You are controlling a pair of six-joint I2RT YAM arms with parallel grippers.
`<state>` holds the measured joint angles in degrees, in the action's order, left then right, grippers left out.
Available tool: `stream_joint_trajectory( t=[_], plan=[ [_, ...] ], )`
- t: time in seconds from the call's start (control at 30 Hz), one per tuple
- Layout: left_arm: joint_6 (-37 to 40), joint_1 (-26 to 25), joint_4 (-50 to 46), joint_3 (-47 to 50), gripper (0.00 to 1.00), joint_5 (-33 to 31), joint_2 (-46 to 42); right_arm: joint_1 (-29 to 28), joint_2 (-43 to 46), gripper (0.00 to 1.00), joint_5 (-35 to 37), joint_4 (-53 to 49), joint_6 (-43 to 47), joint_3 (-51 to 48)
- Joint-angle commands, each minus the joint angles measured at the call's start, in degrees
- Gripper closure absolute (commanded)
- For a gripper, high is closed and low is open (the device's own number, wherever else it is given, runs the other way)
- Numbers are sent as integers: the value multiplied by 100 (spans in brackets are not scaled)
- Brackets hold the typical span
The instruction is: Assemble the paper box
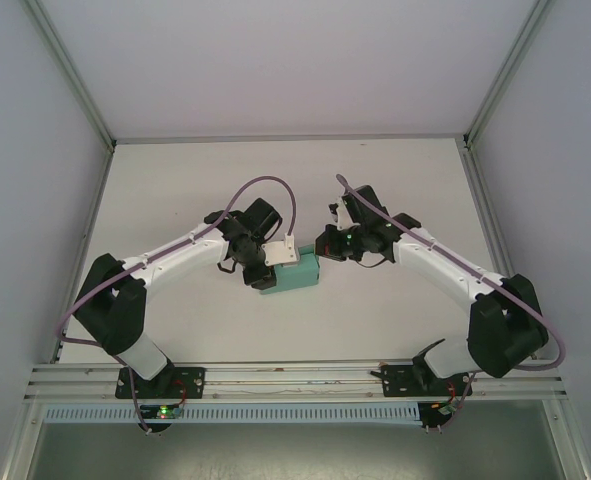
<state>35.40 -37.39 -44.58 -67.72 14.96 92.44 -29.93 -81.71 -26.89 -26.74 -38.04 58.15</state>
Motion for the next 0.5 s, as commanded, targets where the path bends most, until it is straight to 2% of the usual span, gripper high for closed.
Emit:
stream_joint_trajectory(
  t=[0.0,0.17,0.27,0.33,0.47],
  plan=[
    [-51,4,18,-35,65,-70,145,-109,141,100,-725,128,-98,219],
    [-172,4,120,-54,64,-16,174,-259,446,100,-202,957,117,-672],
    [-147,4,209,6,62,69,146,-454,615,100,65,1388,715,-1269],
    [-194,7,254,-1,61,7,158,-483,784,100,507,1598,727,-1717],
    [-302,11,202,-75,60,23,229,-743,1104,100,924,2426,855,-2573]
  ],
)
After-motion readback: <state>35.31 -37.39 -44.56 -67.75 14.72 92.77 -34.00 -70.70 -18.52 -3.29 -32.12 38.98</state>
